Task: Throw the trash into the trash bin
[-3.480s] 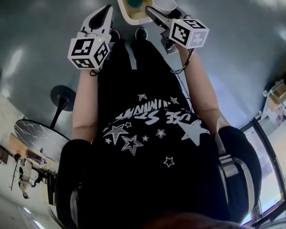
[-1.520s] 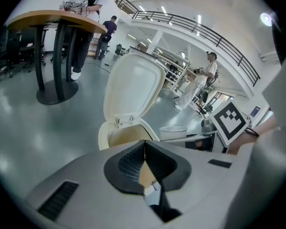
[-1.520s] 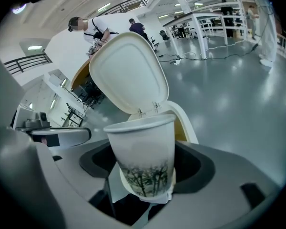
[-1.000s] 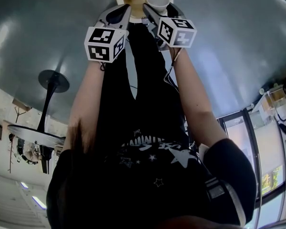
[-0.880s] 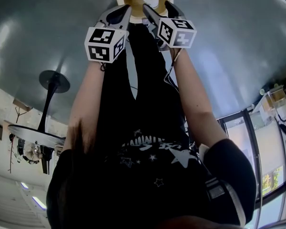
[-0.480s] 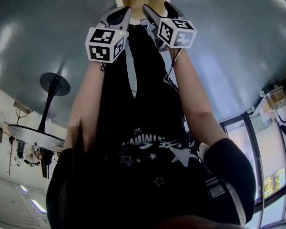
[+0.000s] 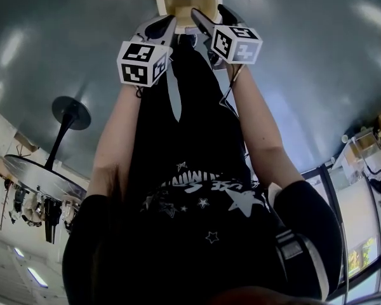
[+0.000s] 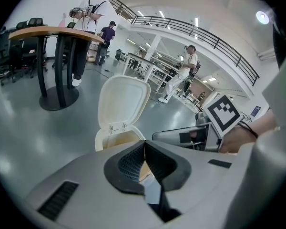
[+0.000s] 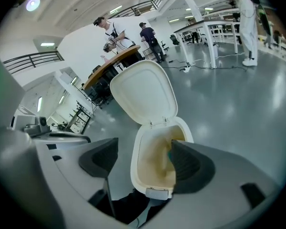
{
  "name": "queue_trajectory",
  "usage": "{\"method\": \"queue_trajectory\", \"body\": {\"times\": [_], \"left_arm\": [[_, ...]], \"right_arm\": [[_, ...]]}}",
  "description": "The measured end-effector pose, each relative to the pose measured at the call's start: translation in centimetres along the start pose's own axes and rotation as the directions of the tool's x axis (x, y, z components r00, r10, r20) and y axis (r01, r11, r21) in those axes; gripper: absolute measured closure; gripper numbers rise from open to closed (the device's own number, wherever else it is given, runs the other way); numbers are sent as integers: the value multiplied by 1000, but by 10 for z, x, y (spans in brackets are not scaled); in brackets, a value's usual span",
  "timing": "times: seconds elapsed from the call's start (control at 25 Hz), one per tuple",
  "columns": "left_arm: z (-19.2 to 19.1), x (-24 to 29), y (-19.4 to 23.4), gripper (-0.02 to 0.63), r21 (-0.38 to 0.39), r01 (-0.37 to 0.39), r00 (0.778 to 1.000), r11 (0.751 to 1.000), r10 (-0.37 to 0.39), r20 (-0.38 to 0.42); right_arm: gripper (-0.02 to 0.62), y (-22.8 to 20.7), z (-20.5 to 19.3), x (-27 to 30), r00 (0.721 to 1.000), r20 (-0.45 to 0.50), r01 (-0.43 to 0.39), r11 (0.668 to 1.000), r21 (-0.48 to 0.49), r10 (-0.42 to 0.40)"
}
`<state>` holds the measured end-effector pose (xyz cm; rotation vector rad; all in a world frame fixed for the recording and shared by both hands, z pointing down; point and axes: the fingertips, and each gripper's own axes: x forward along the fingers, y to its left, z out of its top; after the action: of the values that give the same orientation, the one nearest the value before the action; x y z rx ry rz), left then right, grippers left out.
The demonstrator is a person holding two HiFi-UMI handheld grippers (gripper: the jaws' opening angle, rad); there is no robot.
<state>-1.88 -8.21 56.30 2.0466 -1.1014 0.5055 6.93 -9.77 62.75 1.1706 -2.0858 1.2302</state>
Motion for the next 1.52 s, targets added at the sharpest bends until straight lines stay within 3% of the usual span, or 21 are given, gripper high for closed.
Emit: {"method": "queue_trajectory", "body": {"times": [0.48,0.72,0.92,1.16,1.28,1.52], "left_arm": [[-14,-26,-26,595,-10,3,999,1000,-3,42],[-36,-61,-35,594,3,31,997,1000,-31,70],[-44,-106,-44,594,5,26,990,1000,-26,141],[-35,-168,-71,595,20,26,975,999,-30,220],[-35,-198,-71,594,37,26,968,999,-35,249],[3,-249,-73,594,113,38,927,993,-77,367]], "right_arm": [[263,23,-15,-26,998,3,-70,997,39,70],[289,55,-37,-49,997,46,-71,997,40,69],[314,79,-51,-79,991,122,-65,998,14,63],[331,114,-56,-137,979,192,-60,998,-24,64],[376,133,-59,-154,972,228,-48,998,-42,56],[434,170,-33,-183,944,324,-26,994,-102,58]]}}
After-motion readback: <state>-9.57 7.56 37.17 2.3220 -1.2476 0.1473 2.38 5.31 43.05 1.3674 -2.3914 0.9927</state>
